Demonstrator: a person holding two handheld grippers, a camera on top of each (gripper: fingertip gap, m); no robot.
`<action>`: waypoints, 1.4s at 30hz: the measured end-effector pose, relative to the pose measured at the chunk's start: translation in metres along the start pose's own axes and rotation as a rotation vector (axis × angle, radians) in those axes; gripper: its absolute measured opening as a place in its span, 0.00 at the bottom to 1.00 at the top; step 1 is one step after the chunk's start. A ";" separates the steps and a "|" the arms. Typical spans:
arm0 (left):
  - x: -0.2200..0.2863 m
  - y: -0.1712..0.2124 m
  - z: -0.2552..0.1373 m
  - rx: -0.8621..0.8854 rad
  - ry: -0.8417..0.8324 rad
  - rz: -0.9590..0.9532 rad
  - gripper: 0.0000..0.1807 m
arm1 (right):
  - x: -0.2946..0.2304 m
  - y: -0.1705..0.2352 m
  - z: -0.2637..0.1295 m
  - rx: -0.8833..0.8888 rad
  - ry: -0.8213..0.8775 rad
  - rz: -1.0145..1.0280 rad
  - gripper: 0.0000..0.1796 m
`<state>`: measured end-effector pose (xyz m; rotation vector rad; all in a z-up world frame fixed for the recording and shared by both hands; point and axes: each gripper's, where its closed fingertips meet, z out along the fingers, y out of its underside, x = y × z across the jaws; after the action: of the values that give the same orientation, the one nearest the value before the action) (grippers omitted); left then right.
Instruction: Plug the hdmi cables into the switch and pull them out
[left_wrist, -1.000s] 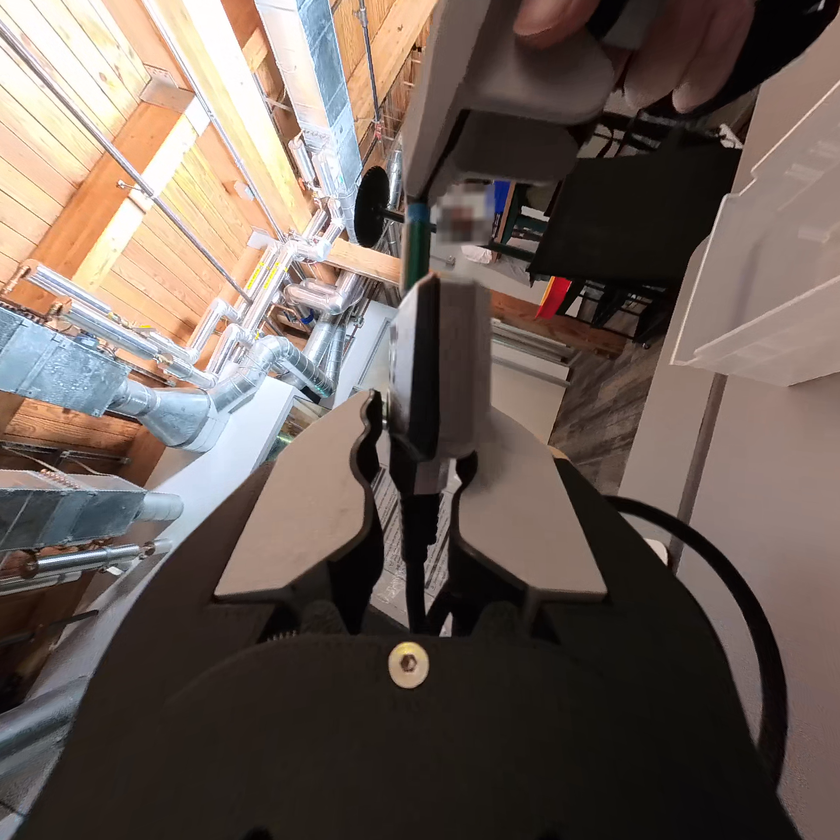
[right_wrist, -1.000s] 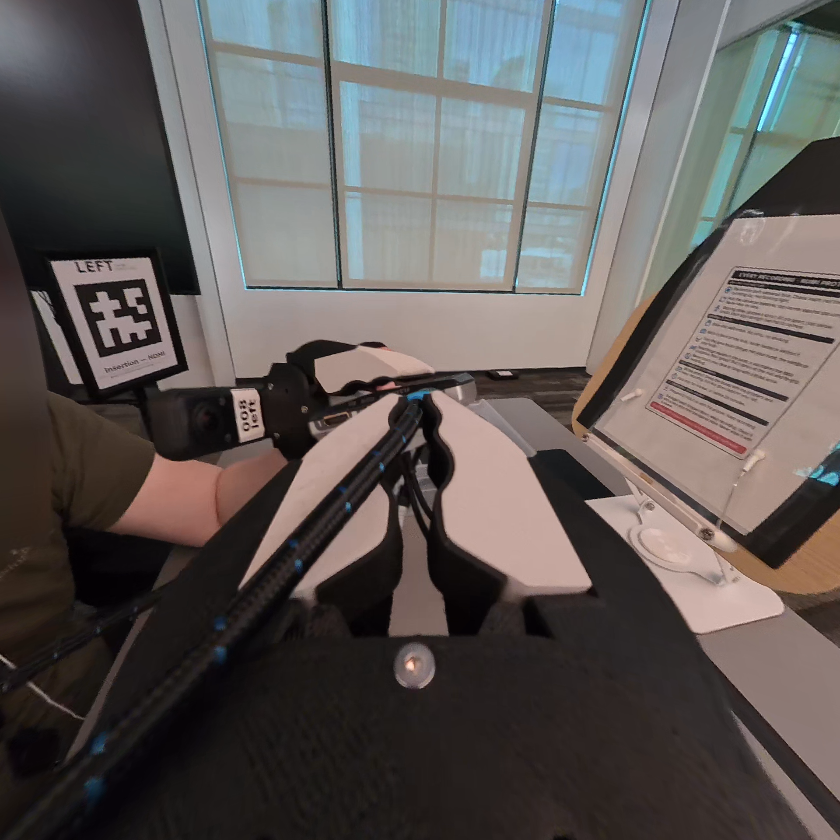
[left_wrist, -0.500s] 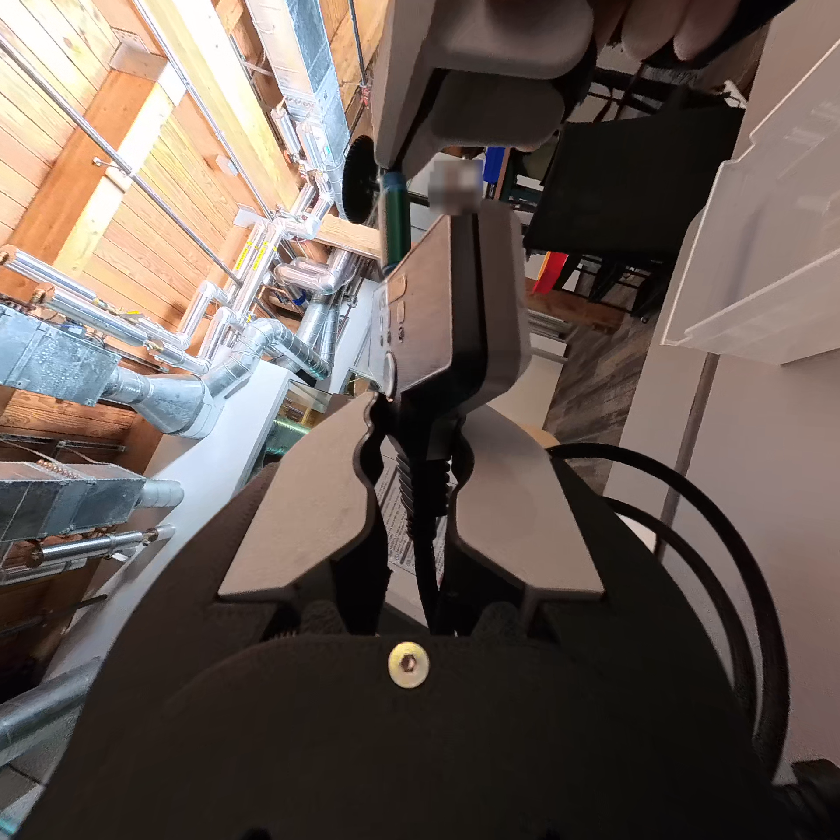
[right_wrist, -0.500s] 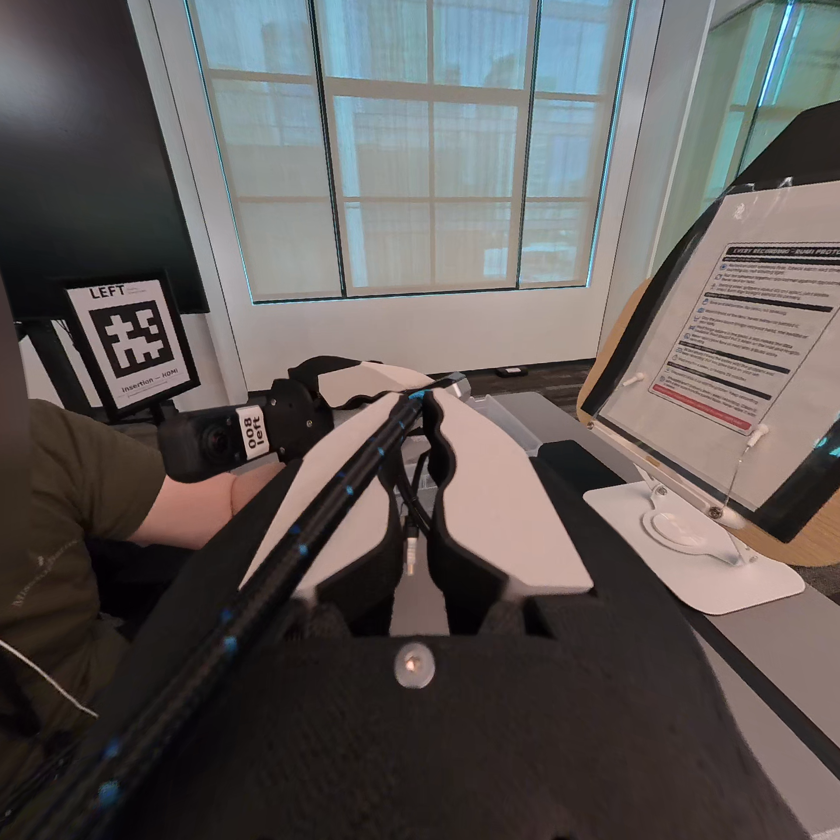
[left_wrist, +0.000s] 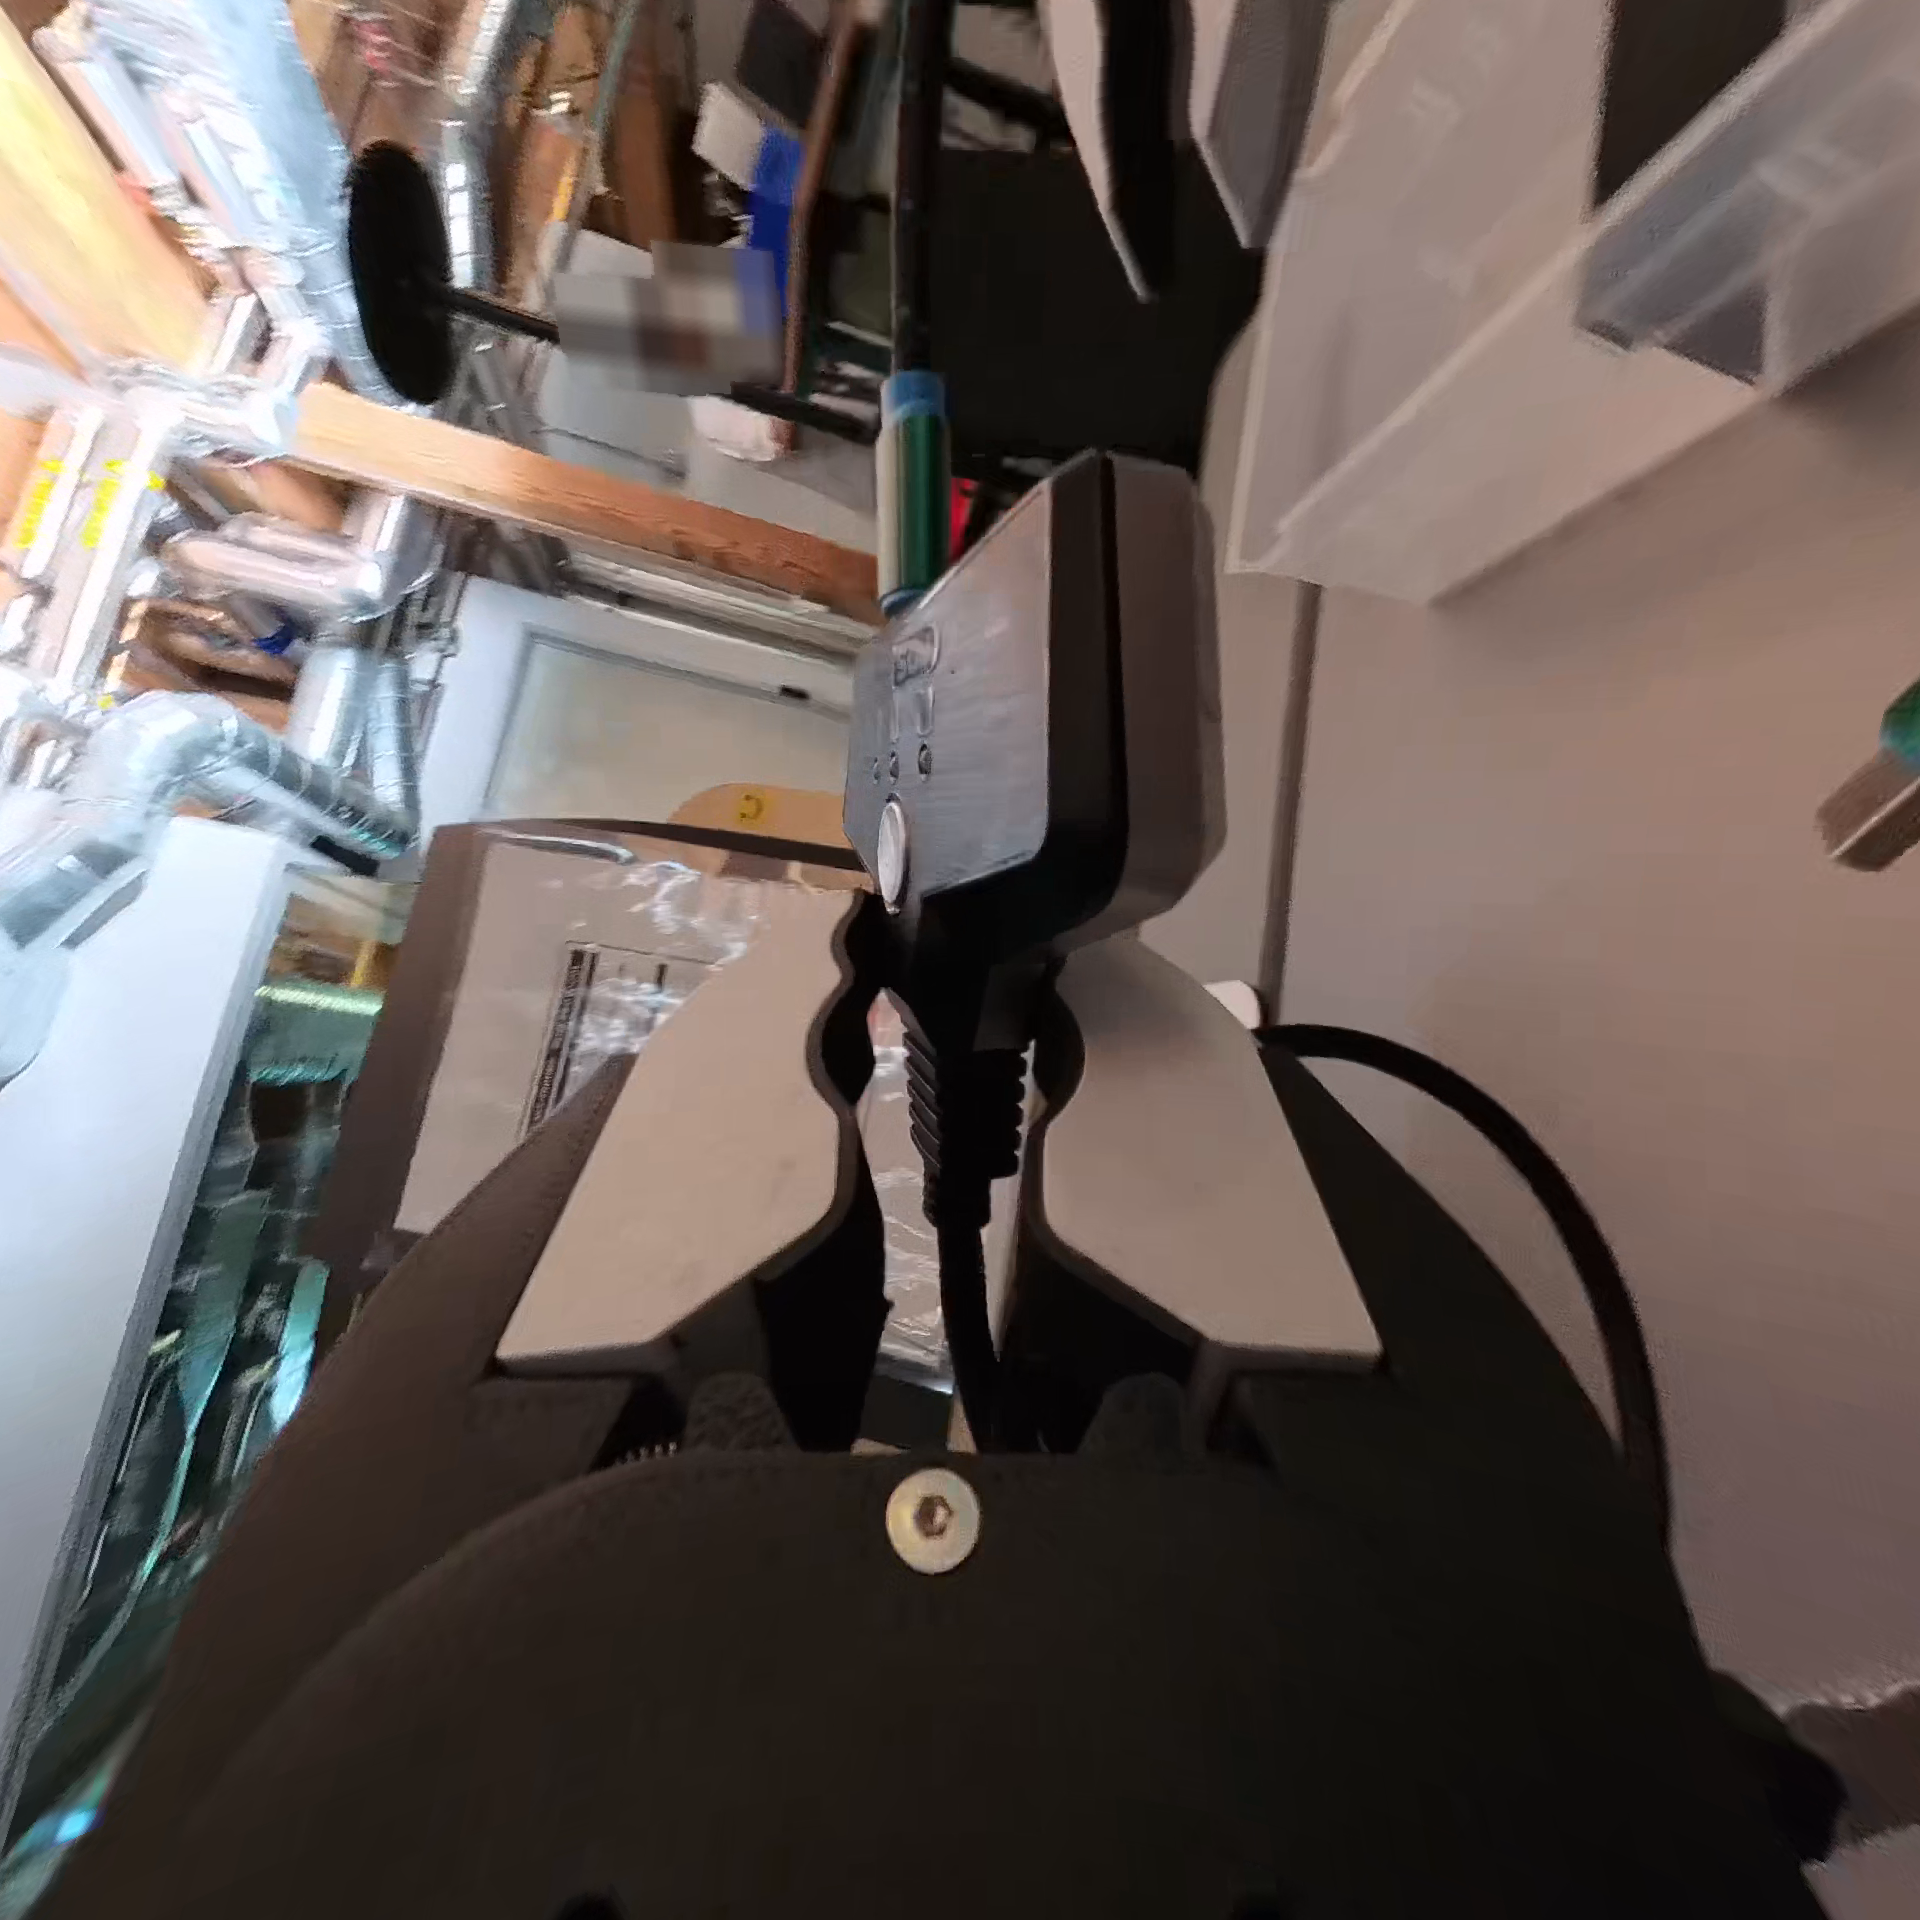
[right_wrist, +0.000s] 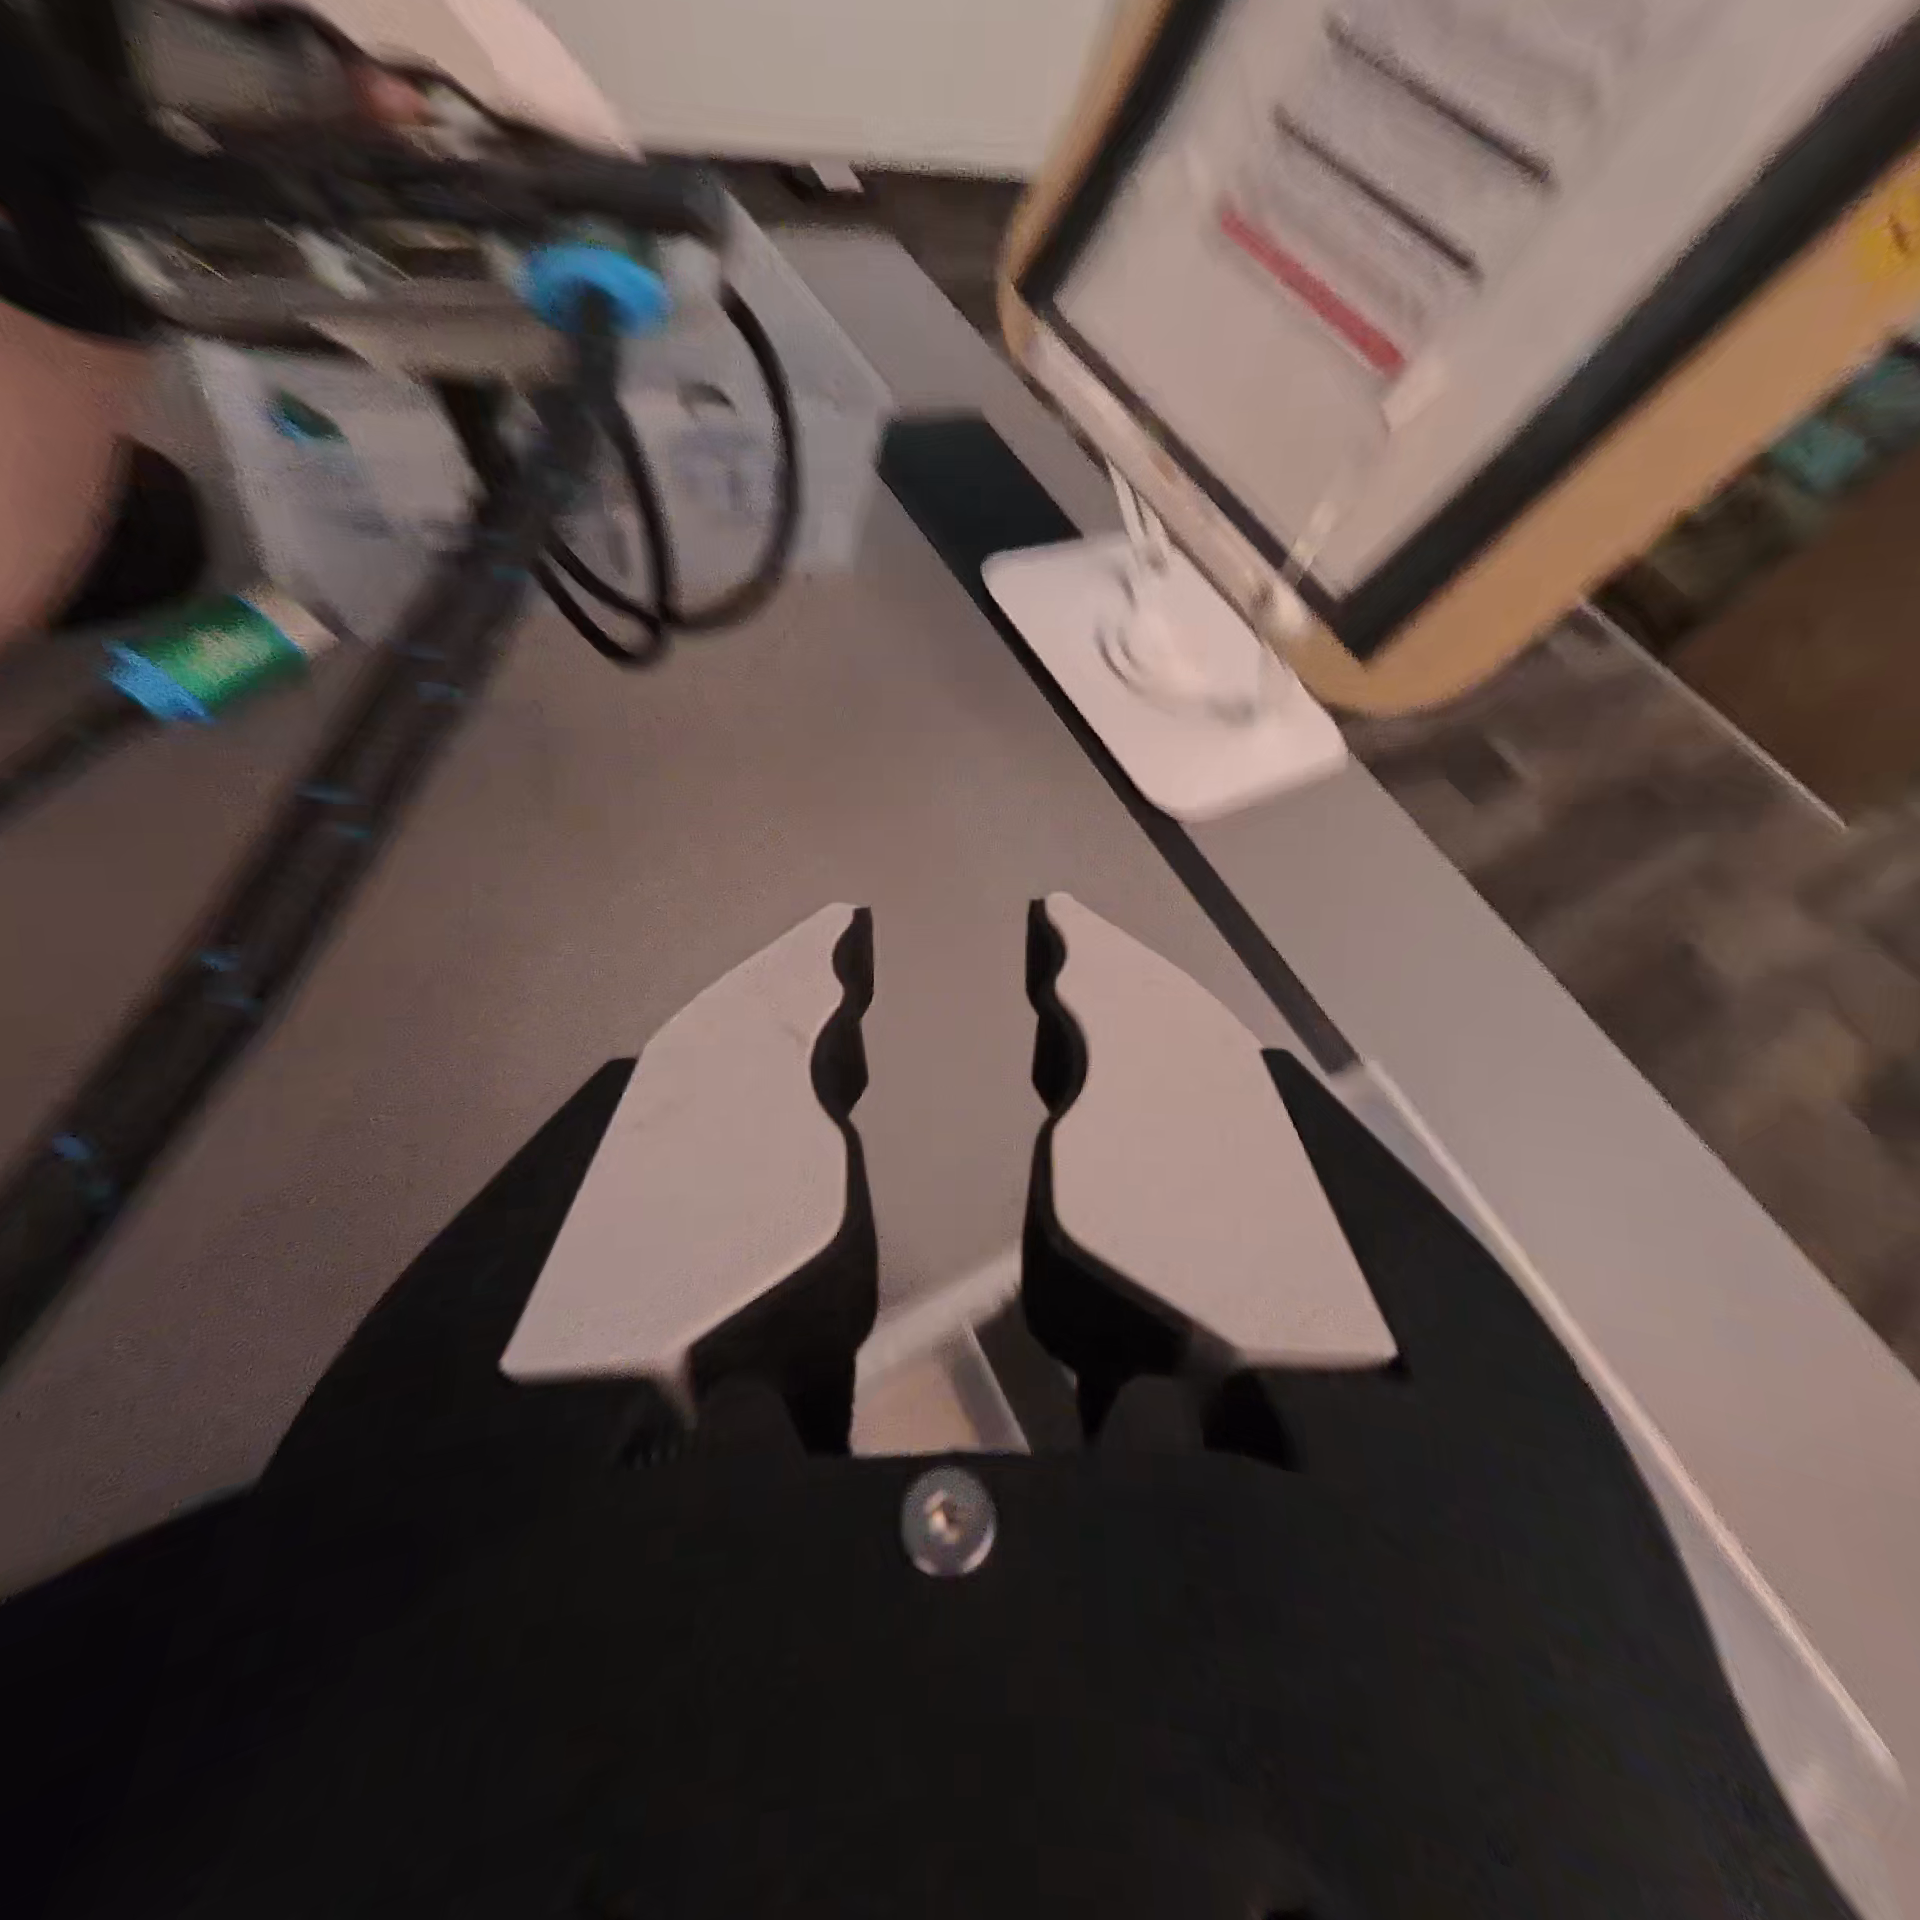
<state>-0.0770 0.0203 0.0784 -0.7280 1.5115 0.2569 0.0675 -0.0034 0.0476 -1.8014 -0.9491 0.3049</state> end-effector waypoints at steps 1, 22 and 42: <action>0.005 0.003 -0.002 0.007 0.042 0.005 0.15 | 0.012 0.010 -0.006 -0.027 0.043 0.032 0.16; 0.140 0.046 0.053 -0.190 0.453 0.322 0.15 | 0.059 0.019 -0.050 0.130 0.181 0.236 0.14; 0.145 0.073 0.058 -0.409 0.476 0.086 0.34 | 0.060 0.029 -0.043 0.084 0.178 0.239 0.14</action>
<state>-0.0602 0.0694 -0.0856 -1.1051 1.9724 0.4923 0.1459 0.0065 0.0543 -1.8325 -0.5895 0.3226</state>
